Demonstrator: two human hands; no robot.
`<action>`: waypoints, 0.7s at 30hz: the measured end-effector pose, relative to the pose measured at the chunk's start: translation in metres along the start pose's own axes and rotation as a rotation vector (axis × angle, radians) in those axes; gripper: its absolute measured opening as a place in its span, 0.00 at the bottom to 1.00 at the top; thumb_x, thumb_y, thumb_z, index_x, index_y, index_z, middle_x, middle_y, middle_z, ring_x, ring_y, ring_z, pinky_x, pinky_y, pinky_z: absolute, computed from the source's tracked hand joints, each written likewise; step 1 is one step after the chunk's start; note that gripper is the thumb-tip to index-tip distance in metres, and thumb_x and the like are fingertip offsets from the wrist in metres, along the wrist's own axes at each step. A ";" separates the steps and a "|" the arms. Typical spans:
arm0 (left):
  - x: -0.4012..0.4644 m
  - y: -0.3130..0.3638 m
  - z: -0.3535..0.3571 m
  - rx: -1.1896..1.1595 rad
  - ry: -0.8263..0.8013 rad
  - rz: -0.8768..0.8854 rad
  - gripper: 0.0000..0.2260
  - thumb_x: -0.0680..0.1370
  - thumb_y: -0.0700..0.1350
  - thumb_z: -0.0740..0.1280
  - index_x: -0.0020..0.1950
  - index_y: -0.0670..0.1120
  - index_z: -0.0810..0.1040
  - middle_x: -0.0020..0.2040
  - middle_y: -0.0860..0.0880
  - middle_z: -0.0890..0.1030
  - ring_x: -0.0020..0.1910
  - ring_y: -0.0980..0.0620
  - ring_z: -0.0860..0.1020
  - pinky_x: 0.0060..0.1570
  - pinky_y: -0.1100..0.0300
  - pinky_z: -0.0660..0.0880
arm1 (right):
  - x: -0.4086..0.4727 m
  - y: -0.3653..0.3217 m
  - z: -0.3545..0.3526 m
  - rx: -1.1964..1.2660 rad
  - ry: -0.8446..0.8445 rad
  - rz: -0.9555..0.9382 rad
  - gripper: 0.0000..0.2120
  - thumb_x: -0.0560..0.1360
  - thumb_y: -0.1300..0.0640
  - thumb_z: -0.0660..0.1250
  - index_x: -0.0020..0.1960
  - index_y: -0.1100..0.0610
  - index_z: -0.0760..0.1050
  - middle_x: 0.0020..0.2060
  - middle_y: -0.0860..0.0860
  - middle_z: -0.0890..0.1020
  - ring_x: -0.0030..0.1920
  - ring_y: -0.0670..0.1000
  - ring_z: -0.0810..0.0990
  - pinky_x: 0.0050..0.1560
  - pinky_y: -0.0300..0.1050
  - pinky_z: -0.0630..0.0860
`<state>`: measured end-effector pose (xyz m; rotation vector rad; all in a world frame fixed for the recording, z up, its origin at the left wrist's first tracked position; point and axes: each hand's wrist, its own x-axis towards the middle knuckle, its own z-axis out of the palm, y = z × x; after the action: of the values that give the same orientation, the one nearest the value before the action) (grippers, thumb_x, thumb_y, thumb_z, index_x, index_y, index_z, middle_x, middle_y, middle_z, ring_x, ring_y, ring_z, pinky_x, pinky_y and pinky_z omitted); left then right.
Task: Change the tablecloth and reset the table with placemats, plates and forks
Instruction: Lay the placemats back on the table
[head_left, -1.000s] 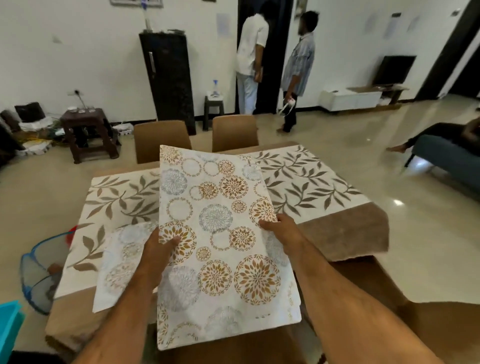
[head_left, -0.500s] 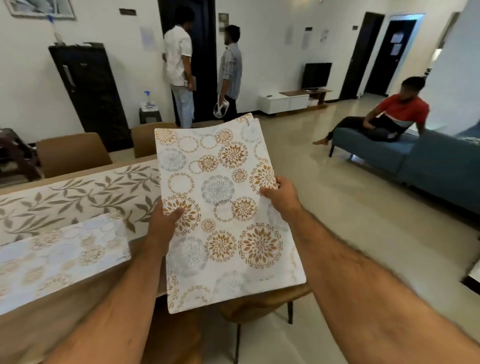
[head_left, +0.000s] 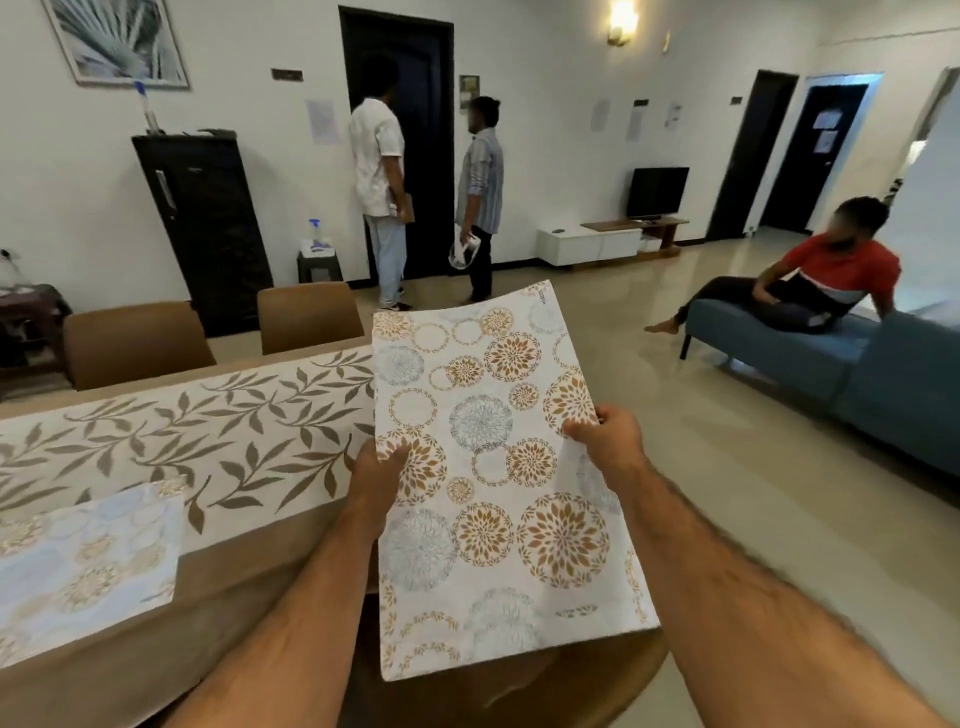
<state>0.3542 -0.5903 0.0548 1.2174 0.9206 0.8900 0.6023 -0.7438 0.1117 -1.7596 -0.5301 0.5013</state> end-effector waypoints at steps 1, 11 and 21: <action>0.008 -0.001 0.004 -0.003 0.019 -0.011 0.15 0.79 0.43 0.67 0.66 0.44 0.75 0.59 0.44 0.82 0.57 0.44 0.81 0.59 0.42 0.77 | 0.013 -0.001 0.002 -0.010 -0.007 0.006 0.15 0.70 0.65 0.75 0.56 0.61 0.80 0.49 0.56 0.84 0.48 0.57 0.84 0.51 0.52 0.81; 0.052 -0.015 0.017 -0.045 0.197 -0.087 0.15 0.78 0.41 0.69 0.65 0.45 0.76 0.58 0.46 0.82 0.56 0.46 0.81 0.58 0.46 0.77 | 0.129 -0.002 0.047 -0.223 -0.200 0.033 0.14 0.67 0.63 0.78 0.49 0.61 0.78 0.45 0.56 0.83 0.45 0.57 0.83 0.45 0.48 0.81; 0.048 -0.049 0.060 -0.270 0.632 -0.261 0.15 0.84 0.49 0.57 0.63 0.44 0.77 0.57 0.43 0.82 0.56 0.40 0.80 0.48 0.50 0.80 | 0.238 0.010 0.140 -0.384 -0.684 -0.162 0.16 0.69 0.67 0.76 0.55 0.64 0.79 0.48 0.58 0.84 0.42 0.54 0.81 0.38 0.41 0.75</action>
<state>0.4310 -0.5738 0.0086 0.5633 1.3714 1.1655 0.7129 -0.4967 0.0550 -1.8582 -1.3081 0.9395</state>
